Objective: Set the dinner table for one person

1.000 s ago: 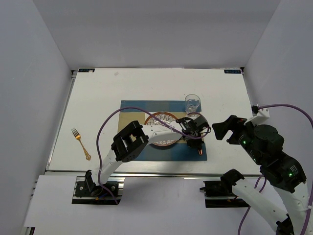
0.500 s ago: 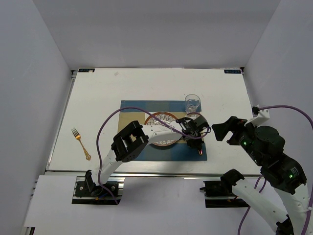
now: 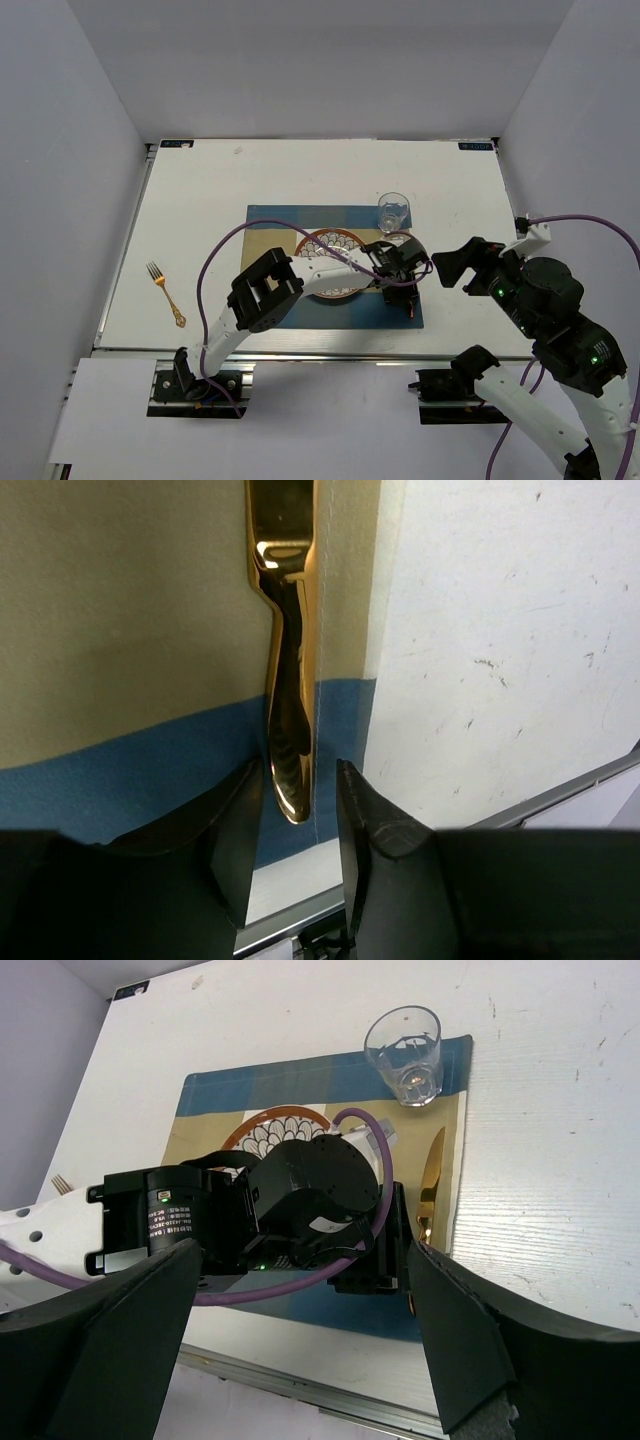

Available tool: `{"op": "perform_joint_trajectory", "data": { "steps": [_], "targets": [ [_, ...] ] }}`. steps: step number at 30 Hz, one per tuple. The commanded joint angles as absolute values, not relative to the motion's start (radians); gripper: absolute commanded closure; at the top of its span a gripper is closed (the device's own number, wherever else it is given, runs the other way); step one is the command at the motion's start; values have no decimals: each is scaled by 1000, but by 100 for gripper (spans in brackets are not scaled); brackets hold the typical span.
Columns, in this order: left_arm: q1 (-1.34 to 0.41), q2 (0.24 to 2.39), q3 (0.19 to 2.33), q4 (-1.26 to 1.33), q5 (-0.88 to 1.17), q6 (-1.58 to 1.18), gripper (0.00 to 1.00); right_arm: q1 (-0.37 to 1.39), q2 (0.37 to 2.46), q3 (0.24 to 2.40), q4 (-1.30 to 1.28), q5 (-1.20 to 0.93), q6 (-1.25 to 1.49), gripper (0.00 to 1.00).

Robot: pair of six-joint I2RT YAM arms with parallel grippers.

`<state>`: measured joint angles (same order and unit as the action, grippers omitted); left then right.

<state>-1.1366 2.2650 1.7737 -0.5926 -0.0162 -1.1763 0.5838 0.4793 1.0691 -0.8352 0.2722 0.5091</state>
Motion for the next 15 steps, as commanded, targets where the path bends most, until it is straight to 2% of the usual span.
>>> {"op": "perform_joint_trajectory", "data": {
  "steps": [1,8,15],
  "targets": [
    [-1150,2183,1759,-594,-31,-1172,54,586,472,1074,-784,262,500,11],
    [-1150,2140,1758,-597,-70,-1178,49,584,474,1081,-785,256,499,11],
    [-1115,1976,1749,-727,-237,-1151,26,587,460,1091,-779,235,483,11]
  ]
}}
